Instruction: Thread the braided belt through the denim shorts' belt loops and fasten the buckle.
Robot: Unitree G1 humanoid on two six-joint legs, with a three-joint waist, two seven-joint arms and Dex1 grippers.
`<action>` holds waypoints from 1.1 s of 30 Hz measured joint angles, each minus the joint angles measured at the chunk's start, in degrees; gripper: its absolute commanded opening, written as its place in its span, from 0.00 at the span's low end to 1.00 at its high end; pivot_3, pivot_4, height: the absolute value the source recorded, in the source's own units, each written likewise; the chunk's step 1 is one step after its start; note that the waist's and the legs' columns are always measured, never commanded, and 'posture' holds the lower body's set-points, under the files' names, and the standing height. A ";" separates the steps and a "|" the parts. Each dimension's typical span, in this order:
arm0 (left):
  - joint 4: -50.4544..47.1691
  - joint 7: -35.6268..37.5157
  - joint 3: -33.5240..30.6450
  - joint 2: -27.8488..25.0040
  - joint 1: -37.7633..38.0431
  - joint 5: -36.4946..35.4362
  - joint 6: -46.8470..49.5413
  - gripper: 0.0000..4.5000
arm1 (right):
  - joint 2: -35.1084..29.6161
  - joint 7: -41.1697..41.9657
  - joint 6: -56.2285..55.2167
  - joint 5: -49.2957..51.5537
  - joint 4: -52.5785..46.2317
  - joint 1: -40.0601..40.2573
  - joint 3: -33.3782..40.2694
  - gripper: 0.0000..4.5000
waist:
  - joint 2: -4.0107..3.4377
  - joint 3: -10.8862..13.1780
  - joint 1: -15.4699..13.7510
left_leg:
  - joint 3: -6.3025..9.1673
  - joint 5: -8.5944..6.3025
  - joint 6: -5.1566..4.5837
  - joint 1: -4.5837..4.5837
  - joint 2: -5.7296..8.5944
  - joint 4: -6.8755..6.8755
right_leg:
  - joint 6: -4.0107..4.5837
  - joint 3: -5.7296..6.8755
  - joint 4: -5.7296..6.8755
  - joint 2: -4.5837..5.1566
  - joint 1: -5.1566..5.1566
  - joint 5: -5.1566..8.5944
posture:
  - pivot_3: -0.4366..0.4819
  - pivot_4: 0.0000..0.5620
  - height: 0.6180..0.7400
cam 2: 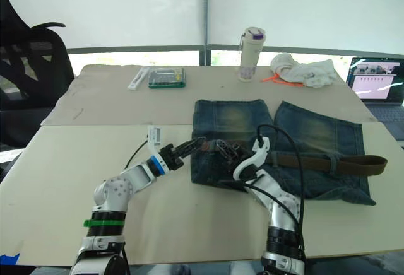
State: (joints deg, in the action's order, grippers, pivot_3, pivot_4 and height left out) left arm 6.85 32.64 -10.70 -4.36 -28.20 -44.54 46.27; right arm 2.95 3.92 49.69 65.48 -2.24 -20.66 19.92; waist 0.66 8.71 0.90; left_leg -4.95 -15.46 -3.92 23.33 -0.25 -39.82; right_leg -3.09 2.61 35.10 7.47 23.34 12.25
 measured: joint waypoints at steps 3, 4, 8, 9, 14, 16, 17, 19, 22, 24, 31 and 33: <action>0.49 -0.55 0.33 0.39 -0.15 0.33 -0.03 0.99 | 0.02 0.95 0.70 1.62 -1.25 0.32 -0.14 0.00 | 0.00 0.00 0.03 | -0.01 0.00 0.00 0.00 0.00 0.00 | 0.00 0.00 -0.01 0.00 0.00 0.00 | 0.48 0.27 0.97; 0.67 -0.63 0.46 0.48 -0.20 0.46 -0.06 0.99 | 0.02 1.03 0.76 2.24 -1.39 0.41 -0.20 0.00 | 0.00 0.00 0.02 | -0.01 0.00 0.00 0.00 0.00 0.00 | 0.00 0.00 -0.01 0.00 0.00 0.00 | 0.48 0.27 0.97; 1.31 -0.86 0.69 0.76 -0.52 1.25 -0.20 0.99 | 0.05 1.39 0.76 3.42 -2.20 0.87 -0.44 0.00 | 0.00 0.00 -0.01 | -0.01 -0.01 -0.01 0.00 0.00 0.00 | 0.00 0.00 -0.01 0.00 0.00 0.00 | 0.48 0.27 0.97; 1.32 -0.86 0.77 0.92 -0.52 1.30 -0.15 0.99 | 0.01 1.59 0.76 3.45 -2.30 0.92 -0.59 0.00 | 0.00 0.00 -0.01 | -0.01 -0.01 -0.02 0.01 0.00 0.00 | 0.00 0.00 -0.01 0.00 0.00 0.00 | 0.48 0.27 0.97; 2.03 -1.17 0.80 1.24 -1.11 1.69 -0.16 0.99 | 0.00 1.80 0.72 3.46 -2.40 1.01 -1.24 0.00 | 0.00 0.00 0.00 | -0.01 -0.01 -0.02 0.01 0.00 0.00 | 0.00 0.00 -0.01 0.00 0.01 0.00 | 0.48 0.27 0.97; 2.03 -1.12 0.69 1.24 -1.21 1.66 -0.16 0.94 | -0.12 1.80 0.70 3.43 -2.42 1.06 -1.42 0.00 | 0.00 0.00 0.00 | -0.01 -0.01 -0.01 0.01 0.00 0.00 | 0.00 0.00 -0.01 0.00 0.01 0.00 | 0.48 0.27 0.97; 2.03 -1.10 0.59 1.25 -1.26 1.64 -0.16 0.87 | -0.19 1.82 0.70 3.37 -2.42 1.10 -1.49 0.00 | 0.00 0.00 -0.01 | -0.01 0.00 0.00 0.01 0.00 0.00 | 0.00 -0.01 -0.01 0.00 0.01 0.00 | 0.48 0.27 0.97; 2.02 -1.08 0.35 1.27 -1.51 1.57 -0.17 0.74 | -0.26 1.91 0.67 3.30 -2.42 1.15 -1.53 0.00 | 0.00 0.00 -0.03 | -0.01 0.00 -0.01 0.02 0.00 0.00 | 0.00 -0.01 -0.01 0.00 0.02 0.00 | 0.48 0.27 0.97; 2.02 -1.08 -0.08 1.31 -1.63 1.57 -0.32 0.52 | -0.30 2.15 0.50 3.26 -2.42 1.15 -1.54 0.00 | 0.00 0.00 0.02 | -0.02 -0.01 -0.02 0.02 0.00 0.00 | 0.00 -0.01 -0.01 0.00 0.02 0.00 | 0.48 0.27 0.97; 2.02 -1.08 -0.42 1.34 -1.63 1.57 -0.63 0.37 | -0.43 2.16 0.45 3.20 -2.42 1.15 -1.54 0.00 | 0.00 0.00 -0.01 | -0.02 -0.01 -0.01 0.02 -0.01 0.00 | 0.00 -0.01 -0.01 0.00 0.03 0.00 | 0.48 0.27 0.97; 2.02 -0.96 -0.59 1.44 -1.66 1.62 -1.81 0.00 | -2.26 3.32 -1.03 0.64 -2.42 1.34 -3.16 0.34 | 0.00 0.00 -0.07 | -0.02 -0.01 -0.01 0.05 0.01 0.00 | 0.00 -0.01 -0.03 0.00 0.03 0.00 | 0.48 0.27 0.97; 2.03 -0.97 -0.52 1.29 -1.71 1.71 -2.38 0.00 | -3.66 4.95 -0.91 0.61 -3.01 2.00 -4.06 0.49 | 0.00 0.00 -0.16 | -0.01 0.00 -0.01 0.06 0.02 -0.01 | 0.00 -0.01 -0.03 0.00 0.03 0.00 | 0.48 0.27 0.97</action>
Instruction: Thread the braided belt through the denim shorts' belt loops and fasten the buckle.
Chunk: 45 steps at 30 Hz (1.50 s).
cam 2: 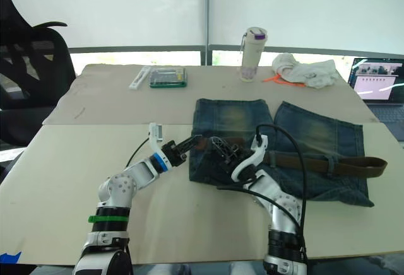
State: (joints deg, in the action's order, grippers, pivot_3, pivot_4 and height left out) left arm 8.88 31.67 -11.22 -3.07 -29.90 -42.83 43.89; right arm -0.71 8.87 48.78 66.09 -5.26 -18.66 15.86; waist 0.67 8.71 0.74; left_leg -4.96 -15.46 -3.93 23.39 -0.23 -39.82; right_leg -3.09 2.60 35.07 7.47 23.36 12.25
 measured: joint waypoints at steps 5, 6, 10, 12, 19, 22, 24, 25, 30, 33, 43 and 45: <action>0.06 0.15 0.94 -4.06 -0.63 2.95 -2.04 0.00 | -9.11 4.98 1.29 -0.19 -4.37 3.76 -1.22 0.87 | 0.00 0.00 -0.10 | 0.01 -0.02 -0.04 0.03 0.04 -0.01 | 0.00 -0.04 -0.05 0.00 -0.01 0.00 | 0.48 0.27 0.97; 0.09 0.44 1.33 -5.42 -0.73 4.01 -2.73 0.00 | -11.98 6.66 1.81 -0.56 -5.43 4.78 -1.57 0.95 | 0.00 0.00 -0.10 | 0.01 -0.05 -0.08 0.03 0.05 0.00 | -0.01 -0.05 -0.06 0.00 0.00 0.00 | 0.48 0.27 0.97; 0.90 2.90 4.85 -11.26 -0.85 10.04 -6.48 0.00 | -21.50 12.91 2.27 -1.80 -9.42 7.59 -1.37 0.99 | 0.01 0.01 -0.12 | 0.00 -0.14 -0.23 0.00 0.06 0.00 | -0.01 -0.05 -0.12 0.00 0.00 0.01 | 0.48 0.27 0.97; 1.67 3.99 6.45 -12.71 -0.96 12.53 -8.63 0.00 | -23.94 15.69 2.23 -1.82 -10.66 8.22 -1.09 0.99 | 0.02 0.01 -0.16 | 0.00 -0.18 -0.30 -0.01 0.04 0.00 | -0.01 -0.06 -0.15 0.00 0.00 0.01 | 0.48 0.27 0.97; 8.48 4.47 10.43 -25.04 -3.56 26.64 -21.13 0.00 | -37.30 24.29 -2.58 -9.14 -5.75 12.36 6.14 0.99 | 0.08 0.06 -0.73 | -0.07 -0.20 -0.35 -0.02 0.06 -0.01 | -0.01 -0.09 -0.21 0.01 0.02 0.01 | 0.48 0.27 0.97; 12.48 2.28 11.88 -30.00 -5.29 34.37 -27.37 0.00 | -42.10 27.72 -4.76 -13.29 -1.73 12.97 8.26 0.99 | 0.09 0.06 -1.02 | -0.09 -0.21 -0.35 -0.04 0.02 -0.01 | -0.01 -0.12 -0.24 0.01 0.02 0.01 | 0.48 0.27 0.97; 14.42 0.94 12.50 -31.17 -6.25 37.45 -29.93 0.00 | -45.09 29.78 -6.35 -16.38 0.90 12.90 8.32 0.99 | 0.09 0.06 -1.28 | -0.12 -0.22 -0.36 -0.03 0.02 -0.04 | -0.01 -0.13 -0.23 0.05 0.02 0.01 | 0.48 0.27 0.97; 15.26 0.07 12.47 -31.66 -6.63 38.69 -30.99 0.00 | -46.86 30.43 -7.18 -18.25 2.90 12.63 8.42 0.99 | 0.10 0.07 -1.34 | -0.14 -0.22 -0.37 -0.03 0.02 -0.04 | -0.01 -0.14 -0.23 0.07 0.03 0.01 | 0.48 0.27 0.97; 20.18 -6.10 12.30 -34.35 -8.86 44.79 -33.46 0.00 | -53.11 30.59 -10.06 -26.84 11.98 8.88 8.97 0.99 | 0.13 0.08 -1.42 | -0.18 -0.18 -0.30 -0.03 0.00 -0.04 | -0.01 -0.15 -0.19 0.09 0.09 0.01 | 0.48 0.27 0.97; 23.85 -11.11 12.11 -34.69 -10.34 47.43 -33.76 0.00 | -54.79 29.18 -12.68 -32.83 16.95 6.27 7.87 0.99 | 0.15 0.10 -1.40 | -0.22 -0.03 -0.06 -0.03 -0.01 -0.04 | -0.01 -0.14 -0.18 0.09 0.09 0.01 | 0.48 0.27 0.97; 28.57 -17.68 11.99 -35.52 -12.05 50.69 -33.92 0.00 | -54.70 30.32 -10.37 -37.12 21.17 3.12 6.58 0.99 | 0.18 0.11 -1.28 | -0.35 0.02 0.04 0.06 -0.06 -0.04 | -0.02 -0.15 -0.12 0.09 0.22 0.01 | 0.48 0.27 0.97; 28.32 -17.01 11.99 -35.33 -12.03 50.58 -33.91 0.00 | -54.50 31.76 -8.31 -36.01 21.17 2.72 6.60 0.99 | 0.18 0.11 -1.28 | -0.37 0.02 0.04 0.07 -0.06 -0.05 | -0.02 -0.15 -0.13 0.09 0.22 0.00 | 0.48 0.27 0.97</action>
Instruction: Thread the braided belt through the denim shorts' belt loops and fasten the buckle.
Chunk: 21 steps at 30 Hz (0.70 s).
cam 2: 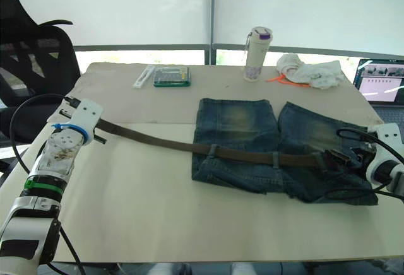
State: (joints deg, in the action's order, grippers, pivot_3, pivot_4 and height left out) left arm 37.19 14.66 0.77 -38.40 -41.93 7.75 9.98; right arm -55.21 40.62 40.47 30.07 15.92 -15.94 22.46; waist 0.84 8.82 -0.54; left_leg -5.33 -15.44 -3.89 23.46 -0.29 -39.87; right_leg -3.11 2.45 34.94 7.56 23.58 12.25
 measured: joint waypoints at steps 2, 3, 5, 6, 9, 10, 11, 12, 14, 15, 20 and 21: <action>-0.29 0.39 0.00 0.28 0.02 0.00 0.01 0.00 | 0.34 0.96 2.04 0.69 0.00 -0.85 0.02 0.99 | 0.00 0.00 0.00 | -0.01 0.00 0.00 0.00 0.00 -0.01 | 0.00 0.00 0.01 0.00 0.00 0.00 | 0.48 0.27 0.97; -0.39 0.66 0.01 0.52 0.02 -0.02 0.03 0.00 | 0.38 1.87 2.94 0.97 0.00 -1.18 0.01 0.99 | 0.00 0.00 -0.01 | -0.01 0.00 0.00 0.00 0.00 -0.01 | 0.00 -0.01 0.01 0.00 0.00 0.00 | 0.48 0.27 0.97; -0.43 1.10 0.02 0.64 0.09 -0.03 0.11 0.00 | 0.34 3.18 4.02 1.05 0.00 -1.19 -0.11 0.99 | 0.00 0.00 -0.02 | -0.01 0.00 0.00 0.00 -0.01 0.00 | 0.00 0.01 0.02 0.00 0.00 0.00 | 0.48 0.27 0.97; -0.43 1.25 0.02 0.64 0.12 -0.03 0.15 0.00 | 0.33 3.78 4.60 1.03 0.01 -1.19 -0.31 0.99 | 0.00 0.00 -0.04 | -0.02 0.00 0.00 0.00 -0.01 0.00 | 0.00 0.01 0.04 0.00 0.01 0.00 | 0.48 0.27 0.97; -0.55 1.66 0.02 0.65 0.15 0.04 0.15 0.00 | 0.02 5.53 6.30 0.74 0.41 -1.59 -1.56 0.99 | 0.00 0.00 -0.05 | -0.04 0.00 -0.01 0.00 0.00 -0.02 | 0.00 0.00 0.04 0.00 0.00 0.00 | 0.48 0.27 0.97; -0.66 1.73 0.02 0.66 0.16 0.03 0.15 0.00 | -0.58 5.58 6.51 -0.06 0.57 -1.71 -2.61 0.99 | 0.00 0.00 -0.06 | -0.04 0.00 -0.01 0.01 0.00 -0.02 | 0.00 0.00 0.04 0.00 0.00 0.00 | 0.48 0.27 0.97; -0.70 1.75 0.02 0.66 0.18 0.03 0.15 0.00 | -1.32 5.58 6.52 -0.89 0.78 -1.76 -3.70 0.99 | 0.00 0.00 -0.08 | -0.04 0.00 -0.01 0.00 0.00 -0.02 | 0.00 0.00 0.04 0.00 0.00 0.00 | 0.48 0.27 0.97; -0.77 1.76 0.01 0.65 0.24 0.03 0.15 0.00 | -1.61 5.55 6.52 -1.87 1.13 -1.80 -4.19 0.99 | 0.00 0.00 -0.10 | -0.04 0.00 -0.01 0.00 -0.01 -0.02 | 0.00 0.01 0.04 0.00 0.00 0.00 | 0.48 0.27 0.97; -0.89 1.78 0.00 0.65 0.48 0.03 0.15 0.00 | -1.58 5.49 6.52 -2.49 1.86 -2.01 -4.75 0.99 | 0.00 0.00 -0.07 | -0.06 0.00 0.00 0.00 -0.01 -0.02 | 0.00 0.00 0.04 0.00 0.01 0.00 | 0.48 0.27 0.97; -1.10 1.78 0.00 0.66 0.63 0.02 0.15 0.00 | -1.49 5.49 6.52 -2.60 2.25 -2.29 -5.00 0.94 | 0.00 0.00 -0.05 | -0.06 0.00 0.00 0.00 -0.01 -0.02 | 0.00 0.00 0.04 0.00 0.01 0.00 | 0.48 0.27 0.97; -1.58 1.84 0.00 0.65 1.01 0.03 0.25 0.00 | -1.32 5.28 6.50 -3.01 3.27 -3.86 -4.99 0.58 | 0.00 0.00 -0.03 | -0.07 0.01 0.01 -0.01 -0.01 -0.02 | 0.00 0.00 0.05 0.00 0.01 0.00 | 0.48 0.27 0.97; -1.59 1.84 0.00 0.65 1.09 0.04 0.40 0.00 | -1.31 5.30 6.49 -3.03 3.46 -3.86 -4.99 0.51 | 0.00 0.00 -0.03 | -0.08 0.01 0.01 0.00 -0.01 -0.02 | 0.00 0.00 0.06 0.00 0.02 0.00 | 0.48 0.27 0.97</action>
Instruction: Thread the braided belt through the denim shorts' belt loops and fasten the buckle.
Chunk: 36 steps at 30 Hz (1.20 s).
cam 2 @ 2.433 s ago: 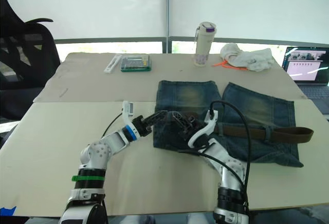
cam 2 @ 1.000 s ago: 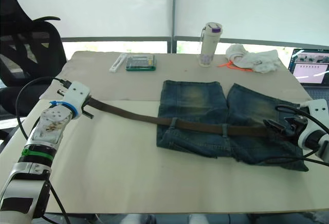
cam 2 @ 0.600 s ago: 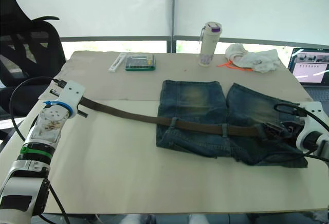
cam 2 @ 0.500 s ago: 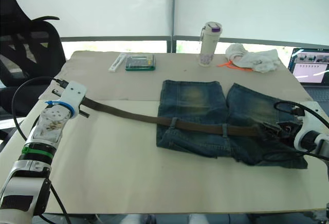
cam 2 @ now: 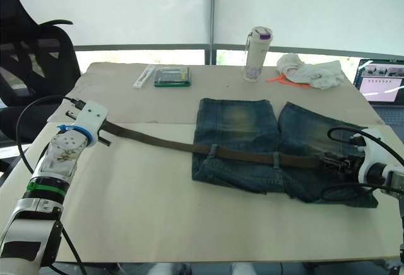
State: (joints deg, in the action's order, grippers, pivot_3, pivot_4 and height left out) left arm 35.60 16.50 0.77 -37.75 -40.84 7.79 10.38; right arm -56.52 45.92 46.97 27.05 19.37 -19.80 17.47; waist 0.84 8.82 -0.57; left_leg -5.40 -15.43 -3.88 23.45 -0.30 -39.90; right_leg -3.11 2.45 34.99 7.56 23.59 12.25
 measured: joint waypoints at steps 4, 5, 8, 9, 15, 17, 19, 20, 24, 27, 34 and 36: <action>0.03 -0.58 0.01 -0.03 0.11 0.26 1.99 0.00 | 0.00 0.13 -0.04 0.03 0.26 0.00 0.10 0.19 | 0.00 0.00 0.00 | 0.00 0.00 0.00 0.00 0.00 -0.01 | 0.00 0.00 0.00 0.00 -0.01 0.00 | 0.48 0.27 0.97; 0.17 -0.87 0.01 -0.05 0.11 0.44 2.60 0.00 | 0.00 0.19 -0.04 0.09 0.25 0.02 0.14 0.13 | 0.00 0.00 0.01 | -0.01 0.00 0.00 -0.01 0.00 -0.01 | 0.00 0.00 0.00 0.00 -0.01 0.00 | 0.48 0.27 0.97; 0.37 -1.61 0.02 -0.06 0.10 1.05 4.17 0.00 | 0.13 0.16 -0.04 0.28 0.18 0.36 0.63 0.06 | 0.00 0.00 0.02 | -0.01 0.00 0.00 0.00 0.00 -0.01 | 0.00 0.00 0.02 0.00 -0.01 0.00 | 0.48 0.27 0.97; 0.41 -1.73 0.03 -0.06 0.10 1.10 4.69 0.00 | 0.47 0.12 -0.04 0.30 0.04 0.57 1.11 0.06 | 0.00 0.00 0.01 | -0.01 0.00 0.00 0.00 0.00 -0.01 | 0.00 0.01 0.02 0.00 -0.01 0.00 | 0.48 0.27 0.97; 0.08 0.04 -0.50 0.98 -0.05 -0.36 3.67 0.24 | 0.90 -0.39 -0.03 0.30 -0.98 1.84 2.47 0.06 | 0.00 0.00 -0.14 | -0.01 0.01 0.01 0.00 0.00 -0.03 | 0.00 0.01 0.02 0.00 -0.02 0.00 | 0.48 0.27 0.97; 0.01 0.28 -0.66 1.18 -0.09 -0.81 3.68 0.39 | 0.92 -0.55 -0.02 0.31 -1.13 2.23 2.90 0.06 | 0.00 0.00 -0.13 | -0.01 0.01 0.01 0.00 0.00 -0.04 | 0.00 0.01 0.02 0.00 -0.02 0.00 | 0.48 0.27 0.97; 0.07 0.39 -0.74 1.73 -0.52 -1.11 3.42 0.54 | 1.05 -0.79 0.00 0.33 -1.51 2.77 3.42 0.06 | 0.00 0.00 -0.16 | 0.00 0.01 0.01 0.00 0.01 -0.04 | 0.00 0.01 0.02 0.00 -0.02 0.00 | 0.48 0.27 0.97; 0.23 0.36 -0.73 2.35 -1.19 -1.14 2.61 0.61 | 1.11 -0.95 0.07 0.35 -1.95 3.06 3.62 0.06 | 0.01 0.00 -0.26 | 0.00 0.01 0.01 0.03 0.01 -0.07 | 0.00 0.02 0.02 0.00 -0.02 0.00 | 0.48 0.27 0.97; -0.33 3.25 -0.62 6.28 -5.23 -2.72 -2.18 0.91 | 1.24 -1.11 0.38 0.45 -3.11 3.42 3.95 0.06 | 0.01 0.00 -0.41 | 0.01 0.00 -0.01 0.05 0.03 -0.18 | -0.01 0.03 0.01 0.00 -0.07 -0.01 | 0.48 0.27 0.97; -1.23 9.36 1.09 11.48 -8.12 -4.97 -4.73 1.00 | 1.72 -1.29 0.38 0.49 -3.26 3.57 4.16 0.06 | 0.01 0.00 -0.46 | 0.01 -0.01 -0.02 0.04 0.08 -0.20 | -0.02 0.04 0.00 0.00 -0.11 -0.01 | 0.48 0.27 0.97; -2.83 26.31 7.24 27.20 -9.17 -13.62 0.75 1.00 | 3.22 -2.04 0.37 0.63 -4.25 3.46 4.35 0.06 | 0.02 0.01 0.09 | 0.01 0.00 -0.04 0.04 0.13 -0.27 | -0.06 0.02 0.00 -0.03 -0.14 0.01 | 0.48 0.27 0.97; -1.06 28.96 9.68 28.72 -10.15 -13.52 1.67 1.00 | 3.64 -2.28 0.37 0.68 -4.81 3.40 4.36 0.06 | 0.04 0.02 0.46 | 0.01 -0.01 -0.05 -0.03 0.20 -0.26 | -0.06 -0.04 -0.05 -0.05 -0.13 0.02 | 0.48 0.27 0.97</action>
State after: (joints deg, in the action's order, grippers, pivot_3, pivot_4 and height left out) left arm 34.55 45.46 10.45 -9.02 -51.00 -5.73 12.05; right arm -52.89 43.64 47.33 27.72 14.56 -16.41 21.83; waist 0.88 8.84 -0.10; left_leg -5.40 -15.44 -3.93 23.42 -0.10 -40.15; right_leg -3.18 2.41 34.95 7.50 23.46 12.27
